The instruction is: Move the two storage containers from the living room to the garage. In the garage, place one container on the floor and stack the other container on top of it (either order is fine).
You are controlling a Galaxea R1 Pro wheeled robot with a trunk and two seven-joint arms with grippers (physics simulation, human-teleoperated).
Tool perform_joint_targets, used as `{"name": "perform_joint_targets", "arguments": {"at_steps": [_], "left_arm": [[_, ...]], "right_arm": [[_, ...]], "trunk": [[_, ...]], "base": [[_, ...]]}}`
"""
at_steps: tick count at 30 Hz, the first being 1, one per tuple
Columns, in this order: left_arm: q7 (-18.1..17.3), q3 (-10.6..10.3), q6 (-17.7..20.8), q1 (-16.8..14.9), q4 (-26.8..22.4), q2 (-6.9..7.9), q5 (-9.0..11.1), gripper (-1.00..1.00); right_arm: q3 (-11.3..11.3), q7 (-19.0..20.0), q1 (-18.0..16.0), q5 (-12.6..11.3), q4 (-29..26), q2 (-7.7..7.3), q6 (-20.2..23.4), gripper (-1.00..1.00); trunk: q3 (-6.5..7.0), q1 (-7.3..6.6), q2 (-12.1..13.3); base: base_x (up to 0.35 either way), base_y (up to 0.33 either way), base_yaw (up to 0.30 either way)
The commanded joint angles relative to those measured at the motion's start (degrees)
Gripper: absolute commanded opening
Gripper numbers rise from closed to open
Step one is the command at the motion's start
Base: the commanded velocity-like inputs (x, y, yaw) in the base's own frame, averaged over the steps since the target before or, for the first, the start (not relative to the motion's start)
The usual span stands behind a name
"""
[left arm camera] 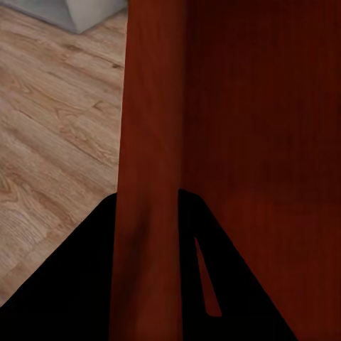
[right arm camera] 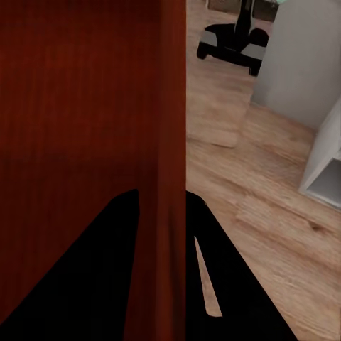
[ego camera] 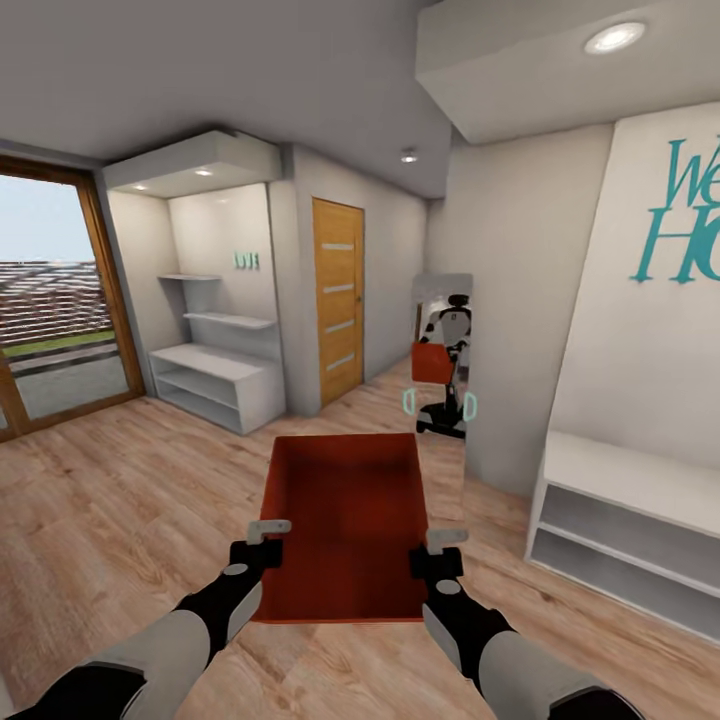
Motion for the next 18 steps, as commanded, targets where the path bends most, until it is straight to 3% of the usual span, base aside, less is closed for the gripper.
{"name": "perform_joint_targets", "arguments": {"at_steps": [1, 18], "left_arm": [[6.0, 3.3, -1.8, -0.1, -0.1, 0.61, 1.1, -1.0], [6.0, 3.3, -1.8, -0.1, -0.1, 0.61, 1.1, -1.0]], "right_arm": [[-2.6, -0.9, 0.0, -1.0, 0.2, -3.91, -0.4, -1.0], [-2.6, -1.0, 0.0, -1.0, 0.2, -3.88, -0.5, -1.0]], "trunk": [[-0.01, 0.05, 0.0], [-0.01, 0.05, 0.0]], "base": [[0.324, 0.0, 0.001], [0.324, 0.0, 0.007]]}}
